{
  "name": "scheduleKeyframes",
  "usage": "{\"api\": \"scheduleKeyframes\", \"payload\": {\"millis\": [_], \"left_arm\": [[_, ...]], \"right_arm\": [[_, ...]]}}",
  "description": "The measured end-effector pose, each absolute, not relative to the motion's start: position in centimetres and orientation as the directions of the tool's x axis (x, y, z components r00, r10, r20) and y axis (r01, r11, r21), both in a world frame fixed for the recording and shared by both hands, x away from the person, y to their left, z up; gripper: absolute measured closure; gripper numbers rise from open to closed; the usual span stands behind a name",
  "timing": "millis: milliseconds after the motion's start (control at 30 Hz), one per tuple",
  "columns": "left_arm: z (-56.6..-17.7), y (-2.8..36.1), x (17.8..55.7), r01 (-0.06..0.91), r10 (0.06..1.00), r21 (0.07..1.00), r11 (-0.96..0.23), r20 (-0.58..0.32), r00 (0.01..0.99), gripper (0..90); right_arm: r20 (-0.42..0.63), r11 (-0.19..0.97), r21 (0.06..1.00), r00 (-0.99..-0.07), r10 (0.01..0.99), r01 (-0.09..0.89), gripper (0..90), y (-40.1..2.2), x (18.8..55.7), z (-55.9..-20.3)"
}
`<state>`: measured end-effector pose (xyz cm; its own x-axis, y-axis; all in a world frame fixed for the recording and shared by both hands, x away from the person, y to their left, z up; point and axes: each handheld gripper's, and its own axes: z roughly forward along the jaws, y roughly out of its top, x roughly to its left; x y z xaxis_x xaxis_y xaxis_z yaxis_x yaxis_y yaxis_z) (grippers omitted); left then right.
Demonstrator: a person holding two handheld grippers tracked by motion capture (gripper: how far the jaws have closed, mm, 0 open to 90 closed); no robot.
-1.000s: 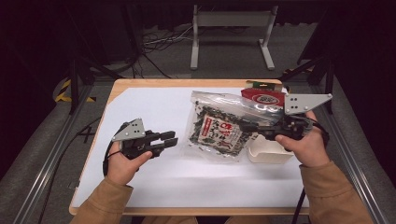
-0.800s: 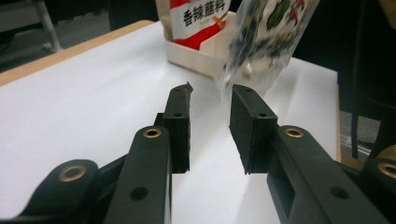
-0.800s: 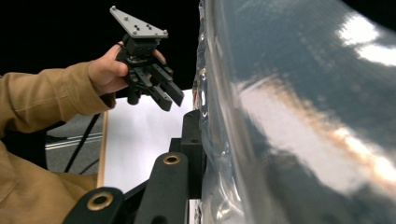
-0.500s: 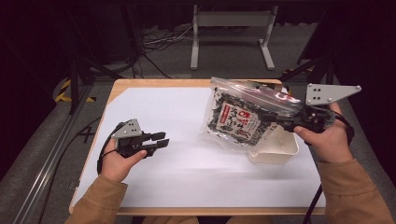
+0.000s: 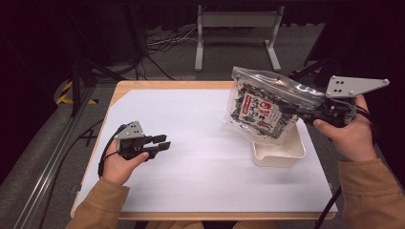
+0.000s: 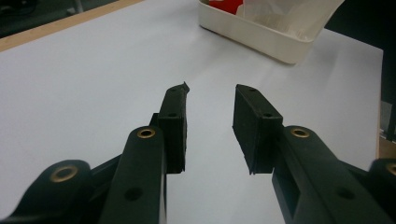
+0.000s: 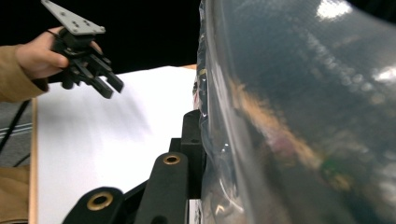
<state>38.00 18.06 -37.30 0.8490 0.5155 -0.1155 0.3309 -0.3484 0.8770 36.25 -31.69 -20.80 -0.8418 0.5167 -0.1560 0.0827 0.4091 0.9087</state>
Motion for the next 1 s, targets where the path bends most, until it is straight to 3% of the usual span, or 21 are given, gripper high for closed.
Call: {"api": "scheduleKeyframes", "payload": {"millis": [400, 1000], "left_arm": [[-37.8, 18.9, 38.0, 0.350, 0.536, 0.867, -0.354, -0.118, 0.836, 64.0], [-38.2, 19.4, 38.1, 0.374, 0.547, 0.858, -0.352, -0.136, 0.826, 61.0]], "right_arm": [[-0.183, 0.436, 0.890, -0.769, 0.613, 0.135, 76.5, -33.2, 36.4, -20.6], [-0.120, 0.396, 0.883, -0.695, 0.709, 0.252, 76.4, -35.4, 36.7, -21.4]]}}
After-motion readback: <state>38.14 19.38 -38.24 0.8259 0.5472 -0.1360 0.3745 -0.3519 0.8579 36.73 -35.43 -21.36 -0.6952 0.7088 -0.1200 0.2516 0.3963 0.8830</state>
